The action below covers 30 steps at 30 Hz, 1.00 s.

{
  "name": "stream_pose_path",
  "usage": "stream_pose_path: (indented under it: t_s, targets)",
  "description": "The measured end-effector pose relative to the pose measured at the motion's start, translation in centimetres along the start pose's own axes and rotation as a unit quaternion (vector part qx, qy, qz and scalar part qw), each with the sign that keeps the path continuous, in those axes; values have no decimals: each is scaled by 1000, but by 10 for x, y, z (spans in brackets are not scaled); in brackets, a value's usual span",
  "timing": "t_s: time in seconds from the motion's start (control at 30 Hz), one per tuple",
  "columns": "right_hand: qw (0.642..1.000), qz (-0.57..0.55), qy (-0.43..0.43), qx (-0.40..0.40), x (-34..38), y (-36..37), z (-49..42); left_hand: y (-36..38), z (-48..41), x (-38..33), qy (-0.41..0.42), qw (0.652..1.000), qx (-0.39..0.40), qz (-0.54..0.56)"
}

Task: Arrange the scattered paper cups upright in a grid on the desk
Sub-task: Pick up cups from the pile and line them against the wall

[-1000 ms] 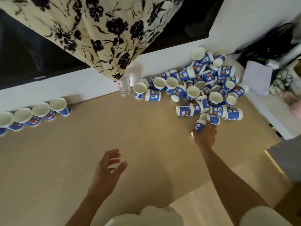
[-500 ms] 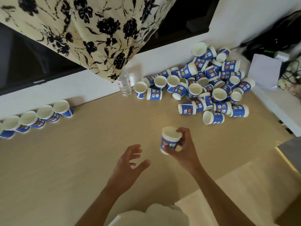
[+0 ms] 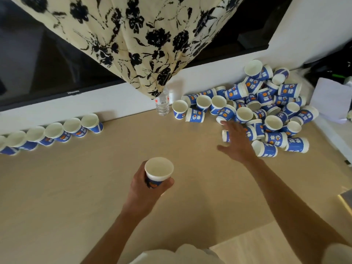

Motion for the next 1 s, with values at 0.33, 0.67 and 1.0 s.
stream_pose_path:
  t_s: [0.33,0.67,1.0]
  targets:
    - [916,385,-45,106,-80,40,-35,-36,8,35,-58,997,-44,5]
    - [996,59,-68,-10,7,64,-25,-52,2,56,-96,994,-53,25]
    - [964,-242,106,42,99,77,55,-43,3,42,-90,992,-27,78]
Point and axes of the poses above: each hand's wrist, its own z-axis away from the middle knuckle, its own y-axis out of the palm, x = y × z, the point moved 3 cm from there along -z, towards the middle knuckle, and after that the axes turned 11 degrees about -x, right-handed, at the moved point
